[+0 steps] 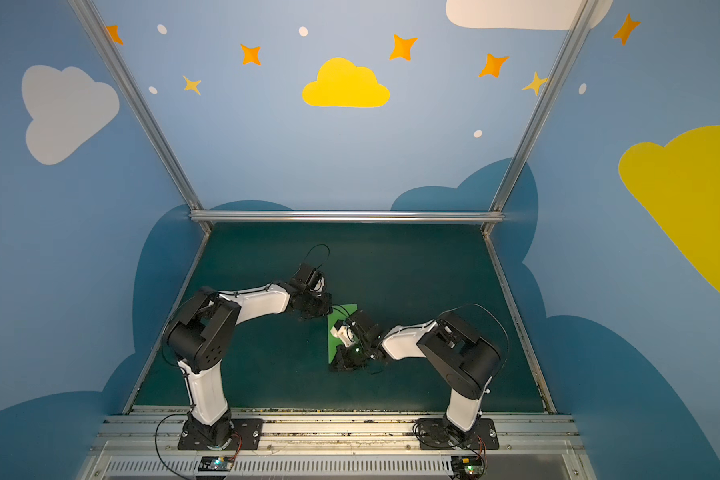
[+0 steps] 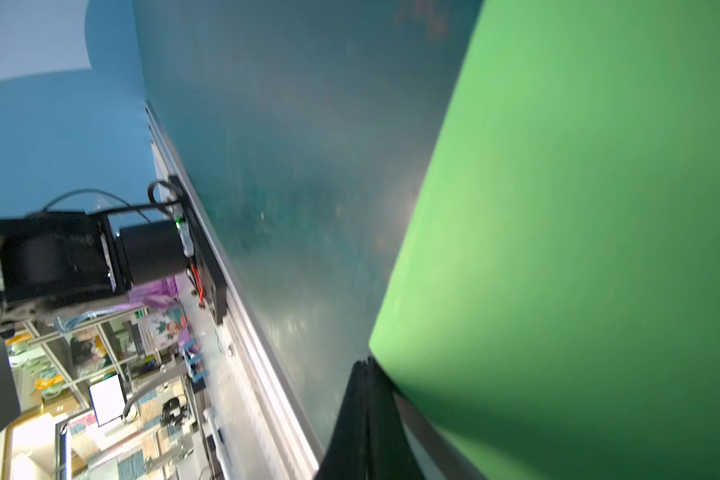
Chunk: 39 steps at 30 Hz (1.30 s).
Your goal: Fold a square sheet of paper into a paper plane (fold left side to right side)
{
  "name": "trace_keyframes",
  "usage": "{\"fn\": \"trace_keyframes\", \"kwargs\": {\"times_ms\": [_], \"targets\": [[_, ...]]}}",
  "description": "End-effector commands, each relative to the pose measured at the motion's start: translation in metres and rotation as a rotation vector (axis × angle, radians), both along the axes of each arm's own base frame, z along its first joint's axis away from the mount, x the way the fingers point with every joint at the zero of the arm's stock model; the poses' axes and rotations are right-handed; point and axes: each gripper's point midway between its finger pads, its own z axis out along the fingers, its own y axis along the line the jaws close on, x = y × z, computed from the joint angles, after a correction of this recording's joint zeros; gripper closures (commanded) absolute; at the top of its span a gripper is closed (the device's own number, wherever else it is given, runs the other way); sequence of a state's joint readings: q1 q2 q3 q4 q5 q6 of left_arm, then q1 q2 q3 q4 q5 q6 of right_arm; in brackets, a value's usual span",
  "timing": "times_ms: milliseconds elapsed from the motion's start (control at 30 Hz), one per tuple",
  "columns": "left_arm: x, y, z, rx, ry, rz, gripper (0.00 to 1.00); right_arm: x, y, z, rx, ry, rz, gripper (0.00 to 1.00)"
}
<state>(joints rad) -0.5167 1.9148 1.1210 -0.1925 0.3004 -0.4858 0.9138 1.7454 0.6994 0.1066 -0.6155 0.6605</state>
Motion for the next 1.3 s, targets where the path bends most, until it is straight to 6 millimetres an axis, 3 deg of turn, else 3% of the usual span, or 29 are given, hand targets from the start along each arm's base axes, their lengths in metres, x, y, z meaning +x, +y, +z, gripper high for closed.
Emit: {"fn": "trace_keyframes", "kwargs": {"times_ms": [0,233,433,633,800,1067,1267], "targets": [[-0.023,0.015,-0.019,0.078,0.082,-0.006,0.96,-0.049,-0.07,-0.043,-0.317,0.166,0.01,1.0],[-0.023,0.015,-0.018,0.073,0.081,-0.004,0.96,-0.018,-0.04,0.026,-0.182,0.067,-0.011,1.0],[-0.027,0.015,-0.02,0.073,0.084,-0.004,0.96,0.018,-0.019,0.057,-0.108,0.012,-0.068,1.0],[-0.027,0.015,-0.02,0.07,0.086,-0.004,0.96,0.053,0.002,0.05,-0.071,0.014,-0.143,1.0],[-0.027,0.014,-0.019,0.066,0.084,-0.007,0.96,0.069,0.013,0.035,-0.062,0.034,-0.176,1.0],[-0.025,0.012,-0.016,0.056,0.082,-0.006,0.96,0.062,0.007,0.008,-0.1,0.076,-0.18,1.0],[-0.015,-0.001,0.016,-0.012,0.055,-0.026,0.96,0.054,-0.009,-0.009,-0.153,0.095,-0.193,1.0]]}}
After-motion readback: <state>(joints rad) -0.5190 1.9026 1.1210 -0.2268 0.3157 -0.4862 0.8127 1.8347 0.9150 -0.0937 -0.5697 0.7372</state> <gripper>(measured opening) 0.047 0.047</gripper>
